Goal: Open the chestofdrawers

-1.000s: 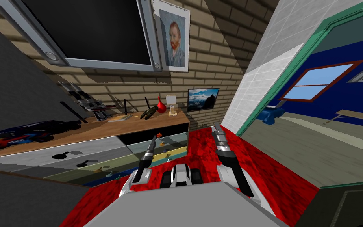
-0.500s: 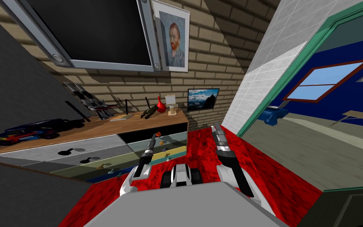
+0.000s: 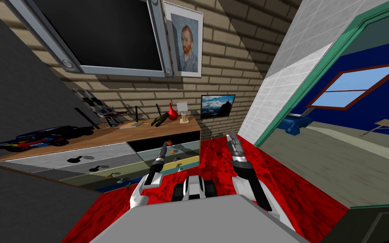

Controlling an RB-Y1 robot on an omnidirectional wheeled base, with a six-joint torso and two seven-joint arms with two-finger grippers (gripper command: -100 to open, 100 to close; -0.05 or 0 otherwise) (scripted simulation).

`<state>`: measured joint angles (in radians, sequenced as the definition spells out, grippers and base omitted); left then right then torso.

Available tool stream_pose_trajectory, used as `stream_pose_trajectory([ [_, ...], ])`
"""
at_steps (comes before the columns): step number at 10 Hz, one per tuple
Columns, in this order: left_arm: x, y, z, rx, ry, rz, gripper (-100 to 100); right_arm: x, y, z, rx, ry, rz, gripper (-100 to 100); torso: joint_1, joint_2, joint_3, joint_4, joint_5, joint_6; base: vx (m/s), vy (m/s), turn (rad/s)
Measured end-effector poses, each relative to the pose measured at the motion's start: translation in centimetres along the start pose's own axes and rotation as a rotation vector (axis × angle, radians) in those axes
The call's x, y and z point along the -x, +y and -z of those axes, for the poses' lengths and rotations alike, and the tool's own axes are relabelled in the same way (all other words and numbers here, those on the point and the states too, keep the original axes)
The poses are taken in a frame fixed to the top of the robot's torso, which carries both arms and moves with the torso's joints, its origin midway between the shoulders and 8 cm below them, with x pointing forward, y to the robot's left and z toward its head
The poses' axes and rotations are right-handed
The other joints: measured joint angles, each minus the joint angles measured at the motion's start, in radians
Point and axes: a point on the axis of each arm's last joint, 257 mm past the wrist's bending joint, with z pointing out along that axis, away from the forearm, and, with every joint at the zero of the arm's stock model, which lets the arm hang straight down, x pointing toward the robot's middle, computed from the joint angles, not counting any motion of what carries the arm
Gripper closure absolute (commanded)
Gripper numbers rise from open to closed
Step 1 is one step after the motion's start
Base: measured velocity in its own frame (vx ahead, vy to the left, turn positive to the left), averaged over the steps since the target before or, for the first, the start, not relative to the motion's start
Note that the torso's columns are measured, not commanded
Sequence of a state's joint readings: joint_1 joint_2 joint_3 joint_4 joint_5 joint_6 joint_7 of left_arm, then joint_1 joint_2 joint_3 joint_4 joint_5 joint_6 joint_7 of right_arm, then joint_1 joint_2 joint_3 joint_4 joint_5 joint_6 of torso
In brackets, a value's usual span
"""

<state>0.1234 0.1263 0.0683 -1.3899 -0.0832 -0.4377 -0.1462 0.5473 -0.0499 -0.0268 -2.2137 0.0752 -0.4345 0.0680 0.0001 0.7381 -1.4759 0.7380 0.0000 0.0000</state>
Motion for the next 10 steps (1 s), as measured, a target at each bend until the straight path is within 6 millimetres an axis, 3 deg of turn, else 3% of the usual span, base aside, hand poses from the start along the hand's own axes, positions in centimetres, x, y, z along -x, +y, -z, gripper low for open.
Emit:
stream_pose_trajectory([
  [10,1.2,-0.1,-2.6,0.087,-0.016,0.009,-100,0.0,0.0,0.0,0.0,0.0,0.0,0,0.0,0.0,0.0,0.0,0.0,0.0,-0.018,-0.036,0.029],
])
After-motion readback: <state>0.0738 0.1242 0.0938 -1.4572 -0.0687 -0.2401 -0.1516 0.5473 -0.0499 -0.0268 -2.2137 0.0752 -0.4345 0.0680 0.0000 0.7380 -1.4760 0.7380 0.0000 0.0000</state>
